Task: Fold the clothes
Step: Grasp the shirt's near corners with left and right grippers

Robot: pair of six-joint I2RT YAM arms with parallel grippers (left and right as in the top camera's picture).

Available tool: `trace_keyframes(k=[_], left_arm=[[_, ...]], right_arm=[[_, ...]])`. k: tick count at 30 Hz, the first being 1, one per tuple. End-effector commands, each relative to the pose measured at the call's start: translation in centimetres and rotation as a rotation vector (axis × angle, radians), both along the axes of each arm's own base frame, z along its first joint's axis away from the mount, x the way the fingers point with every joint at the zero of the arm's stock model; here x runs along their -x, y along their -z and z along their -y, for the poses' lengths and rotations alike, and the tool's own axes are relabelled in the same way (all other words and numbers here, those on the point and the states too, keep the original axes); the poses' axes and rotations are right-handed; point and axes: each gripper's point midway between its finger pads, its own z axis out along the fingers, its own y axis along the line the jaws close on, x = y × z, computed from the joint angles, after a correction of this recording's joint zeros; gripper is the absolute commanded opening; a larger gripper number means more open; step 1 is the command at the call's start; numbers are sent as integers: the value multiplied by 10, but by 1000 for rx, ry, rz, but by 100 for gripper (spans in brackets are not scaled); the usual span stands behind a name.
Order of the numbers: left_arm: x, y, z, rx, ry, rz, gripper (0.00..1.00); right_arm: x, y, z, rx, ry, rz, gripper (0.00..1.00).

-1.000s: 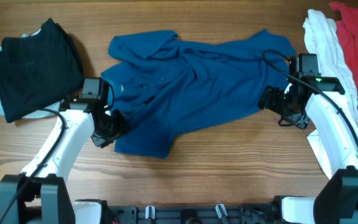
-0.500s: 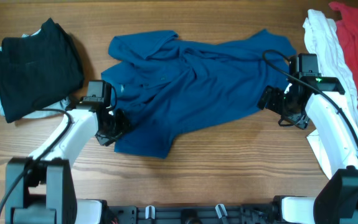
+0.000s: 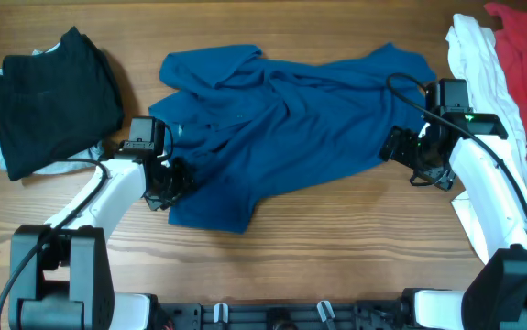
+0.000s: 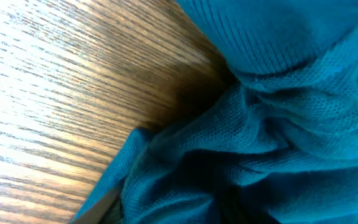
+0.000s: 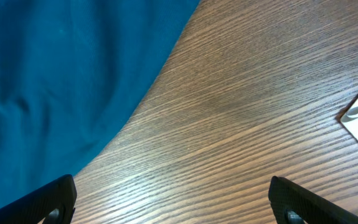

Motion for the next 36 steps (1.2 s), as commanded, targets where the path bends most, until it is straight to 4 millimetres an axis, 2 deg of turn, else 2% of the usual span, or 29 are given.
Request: trace_keyframes(k=[1, 7, 9, 13, 15, 19, 24, 29, 36], left_arm=[[2, 1, 7, 31, 28, -3, 31], [2, 0, 9, 43, 59, 3, 18], [2, 0, 9, 43, 59, 3, 4], [5, -8, 11, 53, 69, 1, 4], [5, -21, 6, 33, 90, 19, 4], [0, -51, -23, -66, 31, 73, 4], [-7, -87, -58, -91, -96, 190, 4], [-3, -92, -76, -100, -163, 201, 4], [-3, -90, -77, -99, -168, 190, 4]], right_arm=[[3, 5, -1, -12, 16, -17, 100], [3, 5, -1, -12, 17, -17, 100], [3, 5, -1, -12, 16, -17, 100], [4, 5, -1, -13, 21, -21, 100], [4, 5, -1, -13, 22, -22, 100], [4, 5, 2, -3, 36, -21, 100], [-2, 4, 19, 7, 104, 9, 100], [-9, 2, 36, -31, 150, 48, 100], [-6, 16, 39, -29, 83, 5, 100]])
